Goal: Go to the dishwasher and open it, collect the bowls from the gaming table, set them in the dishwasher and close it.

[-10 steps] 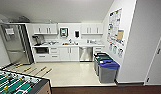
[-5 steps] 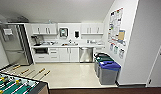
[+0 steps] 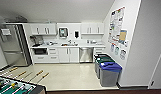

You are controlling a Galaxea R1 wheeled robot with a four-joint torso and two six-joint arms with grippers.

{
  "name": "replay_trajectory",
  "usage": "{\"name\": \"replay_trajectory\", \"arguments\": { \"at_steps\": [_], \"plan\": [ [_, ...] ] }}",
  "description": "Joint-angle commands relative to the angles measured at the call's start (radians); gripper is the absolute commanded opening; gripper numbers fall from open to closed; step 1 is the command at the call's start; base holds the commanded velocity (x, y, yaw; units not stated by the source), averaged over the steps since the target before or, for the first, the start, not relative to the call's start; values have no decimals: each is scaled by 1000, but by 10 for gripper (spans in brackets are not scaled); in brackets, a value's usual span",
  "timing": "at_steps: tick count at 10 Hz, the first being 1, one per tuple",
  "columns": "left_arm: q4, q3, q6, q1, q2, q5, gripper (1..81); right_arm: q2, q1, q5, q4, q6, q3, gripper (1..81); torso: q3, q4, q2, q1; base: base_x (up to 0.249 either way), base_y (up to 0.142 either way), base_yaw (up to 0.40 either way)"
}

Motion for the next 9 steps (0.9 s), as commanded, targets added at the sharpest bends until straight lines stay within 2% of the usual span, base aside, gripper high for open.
{"name": "replay_trajectory", "arguments": {
  "at_steps": [1,9],
  "plan": [
    [6,6,5,-58,-10,47,811,-14,54,-47,-2,-2,5,811,0,0,0,0,125,0,0],
    [6,5,5,-58,-10,47,811,31,57,-47,-2,-3,-71,811,0,0,0,0,125,0,0]
  ]
}}
